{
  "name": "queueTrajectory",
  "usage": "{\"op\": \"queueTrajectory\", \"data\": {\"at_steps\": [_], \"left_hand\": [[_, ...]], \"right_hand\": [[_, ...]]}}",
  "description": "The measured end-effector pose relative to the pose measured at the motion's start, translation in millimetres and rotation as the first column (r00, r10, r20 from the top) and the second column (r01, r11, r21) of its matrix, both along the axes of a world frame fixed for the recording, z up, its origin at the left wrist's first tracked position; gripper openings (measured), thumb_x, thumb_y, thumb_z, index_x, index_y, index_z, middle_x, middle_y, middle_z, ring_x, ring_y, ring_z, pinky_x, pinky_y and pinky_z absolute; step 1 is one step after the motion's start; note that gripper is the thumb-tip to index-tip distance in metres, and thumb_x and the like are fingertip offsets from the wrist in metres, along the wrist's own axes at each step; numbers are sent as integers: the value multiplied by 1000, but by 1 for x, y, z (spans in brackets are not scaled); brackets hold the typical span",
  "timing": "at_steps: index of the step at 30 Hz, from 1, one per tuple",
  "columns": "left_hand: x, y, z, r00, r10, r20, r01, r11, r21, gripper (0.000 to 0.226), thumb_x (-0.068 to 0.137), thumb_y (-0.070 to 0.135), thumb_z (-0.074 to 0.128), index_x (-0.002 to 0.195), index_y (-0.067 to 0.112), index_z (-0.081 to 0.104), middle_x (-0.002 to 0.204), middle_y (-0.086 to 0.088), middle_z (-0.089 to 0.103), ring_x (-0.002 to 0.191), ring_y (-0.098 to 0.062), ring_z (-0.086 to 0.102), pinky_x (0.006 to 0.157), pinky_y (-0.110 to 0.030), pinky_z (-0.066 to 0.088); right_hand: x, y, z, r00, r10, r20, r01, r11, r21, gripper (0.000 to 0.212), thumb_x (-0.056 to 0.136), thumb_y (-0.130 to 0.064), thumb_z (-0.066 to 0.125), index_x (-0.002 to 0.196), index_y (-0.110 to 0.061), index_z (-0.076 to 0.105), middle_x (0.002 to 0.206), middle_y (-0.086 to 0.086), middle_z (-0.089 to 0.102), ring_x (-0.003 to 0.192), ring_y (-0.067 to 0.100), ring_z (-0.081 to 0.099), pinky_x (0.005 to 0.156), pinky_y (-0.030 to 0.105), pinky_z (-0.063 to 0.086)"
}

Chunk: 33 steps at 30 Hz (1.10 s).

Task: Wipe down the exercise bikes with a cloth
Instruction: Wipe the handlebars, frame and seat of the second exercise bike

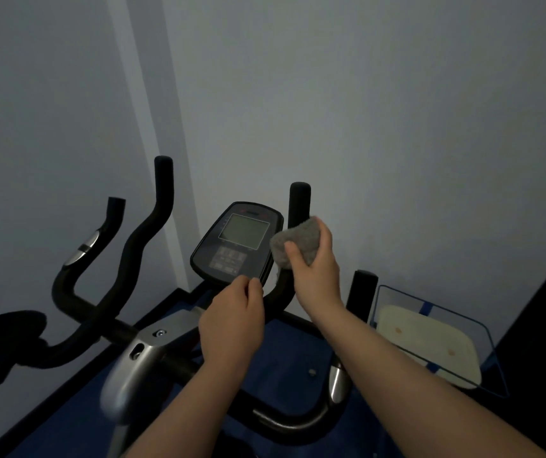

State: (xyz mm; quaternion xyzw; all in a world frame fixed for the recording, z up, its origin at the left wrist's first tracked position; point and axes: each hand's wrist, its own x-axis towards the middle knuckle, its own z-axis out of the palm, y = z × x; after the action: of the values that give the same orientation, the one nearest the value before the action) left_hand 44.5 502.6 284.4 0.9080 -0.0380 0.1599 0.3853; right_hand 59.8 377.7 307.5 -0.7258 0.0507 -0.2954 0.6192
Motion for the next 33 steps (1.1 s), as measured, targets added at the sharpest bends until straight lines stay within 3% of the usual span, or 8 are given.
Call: {"op": "queueTrajectory", "data": {"at_steps": [7, 9, 11, 16, 20, 23, 29, 33], "left_hand": [[2, -1, 0, 1000, 13, -11, -14, 1000, -17, 35, 98, 36, 37, 69, 22, 52, 59, 6, 54, 54, -5, 49, 49, -28, 27], [2, 1, -1, 1000, 4, -9, -4, 999, -49, 35, 99, 35, 37, 69, 22, 52, 60, 6, 55, 55, -6, 51, 50, -28, 29], [2, 2, 0, 1000, 3, 0, -3, 997, -73, 34, 99, 34, 38, 71, 22, 54, 61, 6, 56, 57, -6, 51, 51, -28, 31], [1, 1, 0, 1000, 6, 25, -5, 999, -45, 35, 99, 34, 38, 69, 22, 50, 60, 6, 54, 54, -6, 49, 49, -28, 28], [3, -1, 0, 1000, 17, 24, -17, 999, -37, 36, 99, 35, 37, 67, 24, 49, 60, 8, 54, 54, -4, 48, 49, -27, 26], [3, -1, -1, 999, 10, 30, -9, 999, -44, 36, 99, 35, 36, 68, 22, 50, 61, 6, 55, 55, -6, 50, 50, -28, 27], [4, 3, 3, 1000, -8, 19, 13, 968, -250, 37, 97, 31, 37, 63, 28, 51, 62, 8, 56, 59, -8, 52, 53, -30, 30], [5, 9, 6, 1000, -15, 12, 19, 823, -568, 32, 96, 19, 42, 71, 18, 62, 71, 0, 64, 70, -18, 61, 65, -39, 48]], "right_hand": [[18, -3, 67, 986, 10, 166, 16, 987, -158, 57, 92, -15, 64, 142, -25, 39, 135, -3, 48, 119, 6, 50, 100, 24, 47], [18, 5, 57, 987, -58, 149, 93, 966, -242, 57, 94, -13, 59, 144, -28, 36, 143, -2, 40, 121, 3, 42, 99, 12, 41], [10, 11, 33, 985, -119, 128, 144, 968, -205, 60, 98, -14, 52, 148, -35, 28, 147, -6, 37, 115, -6, 38, 83, -2, 35], [-6, 8, 4, 990, -120, -69, 119, 993, -23, 55, 99, -14, 49, 148, -32, 30, 140, -2, 50, 118, 9, 52, 94, 27, 45], [5, -5, 39, 994, -82, 69, 80, 996, 28, 56, 98, -17, 53, 148, -31, 31, 140, -6, 48, 121, 7, 49, 99, 24, 44], [1, 14, 29, 994, -94, -51, 94, 995, -16, 58, 100, -22, 51, 150, -35, 23, 143, -3, 46, 124, 13, 50, 100, 29, 44], [-47, 45, -18, 979, -23, -200, 41, 995, 88, 55, 102, -15, 42, 150, -30, 21, 144, 1, 43, 125, 10, 46, 99, 22, 39], [-39, 23, 18, 994, -81, -76, 78, 996, -40, 58, 99, -13, 48, 149, -32, 27, 151, -3, 36, 130, 5, 35, 106, 26, 36]]}}
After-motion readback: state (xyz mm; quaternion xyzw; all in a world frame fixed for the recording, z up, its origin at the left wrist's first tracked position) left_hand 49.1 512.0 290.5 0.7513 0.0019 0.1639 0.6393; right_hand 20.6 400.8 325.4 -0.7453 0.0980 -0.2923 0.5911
